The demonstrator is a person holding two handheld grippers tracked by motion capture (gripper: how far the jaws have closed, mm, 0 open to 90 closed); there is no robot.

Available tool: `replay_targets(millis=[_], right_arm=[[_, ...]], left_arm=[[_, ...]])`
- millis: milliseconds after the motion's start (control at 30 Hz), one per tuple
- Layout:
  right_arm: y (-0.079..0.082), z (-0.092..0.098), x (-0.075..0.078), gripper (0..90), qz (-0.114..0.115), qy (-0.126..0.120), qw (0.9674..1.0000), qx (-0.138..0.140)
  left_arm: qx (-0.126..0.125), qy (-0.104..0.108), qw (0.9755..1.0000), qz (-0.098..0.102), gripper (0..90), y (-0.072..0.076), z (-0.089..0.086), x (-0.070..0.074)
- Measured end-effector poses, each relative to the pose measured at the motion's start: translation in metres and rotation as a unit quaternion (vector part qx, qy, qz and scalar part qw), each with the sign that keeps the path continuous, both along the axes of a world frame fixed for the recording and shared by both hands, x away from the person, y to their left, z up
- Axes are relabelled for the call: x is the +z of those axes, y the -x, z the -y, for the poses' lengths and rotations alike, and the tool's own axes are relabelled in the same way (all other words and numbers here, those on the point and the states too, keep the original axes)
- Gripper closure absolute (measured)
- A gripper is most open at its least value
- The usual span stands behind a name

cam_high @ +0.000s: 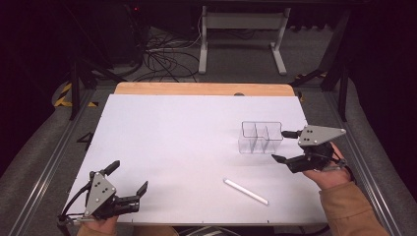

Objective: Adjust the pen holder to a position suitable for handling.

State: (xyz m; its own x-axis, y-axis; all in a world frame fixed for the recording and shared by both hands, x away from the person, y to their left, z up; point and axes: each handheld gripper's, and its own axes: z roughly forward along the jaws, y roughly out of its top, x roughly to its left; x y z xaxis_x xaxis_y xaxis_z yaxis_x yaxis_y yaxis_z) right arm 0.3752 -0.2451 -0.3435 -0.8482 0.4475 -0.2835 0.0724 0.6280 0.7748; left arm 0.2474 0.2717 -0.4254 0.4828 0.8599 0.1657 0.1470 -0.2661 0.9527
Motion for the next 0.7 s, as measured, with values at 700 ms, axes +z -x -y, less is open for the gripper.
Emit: replay_targets(millis=[700], right_arm=[[-0.043, -0.025, -0.001, 30.7, -0.003, 0.101, 0.9943, 0.033]], left_arm=[[-0.001, 0.003, 1.0, -0.002, 1.5, -0.002, -0.001, 0.0]])
